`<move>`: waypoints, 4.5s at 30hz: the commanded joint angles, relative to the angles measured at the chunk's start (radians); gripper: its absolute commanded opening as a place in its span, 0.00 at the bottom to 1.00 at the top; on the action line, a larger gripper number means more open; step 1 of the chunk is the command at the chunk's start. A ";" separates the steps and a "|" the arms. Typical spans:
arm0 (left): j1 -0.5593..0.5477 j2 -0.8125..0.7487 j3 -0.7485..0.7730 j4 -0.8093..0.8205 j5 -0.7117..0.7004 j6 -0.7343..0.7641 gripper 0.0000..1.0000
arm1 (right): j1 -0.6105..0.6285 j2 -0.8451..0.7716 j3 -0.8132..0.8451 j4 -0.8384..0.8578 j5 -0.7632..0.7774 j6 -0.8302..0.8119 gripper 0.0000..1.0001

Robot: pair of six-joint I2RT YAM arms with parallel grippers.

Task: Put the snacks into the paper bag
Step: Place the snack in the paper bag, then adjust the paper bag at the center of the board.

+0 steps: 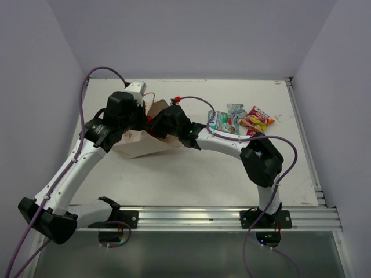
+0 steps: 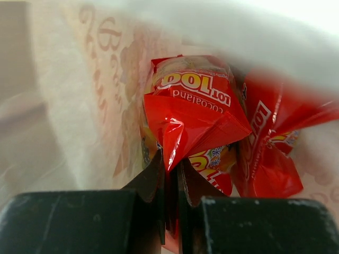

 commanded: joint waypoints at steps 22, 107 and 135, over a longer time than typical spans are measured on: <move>0.004 -0.043 0.039 0.033 -0.031 0.049 0.00 | 0.012 0.006 0.029 0.192 -0.281 -0.204 0.66; -0.017 -0.599 -0.409 0.669 0.131 0.032 0.00 | 0.009 -0.581 0.221 -0.222 0.246 -1.219 0.00; -0.016 -0.297 -0.176 0.171 -0.169 -0.074 0.00 | 0.002 -0.273 0.360 -0.682 0.390 -0.945 0.04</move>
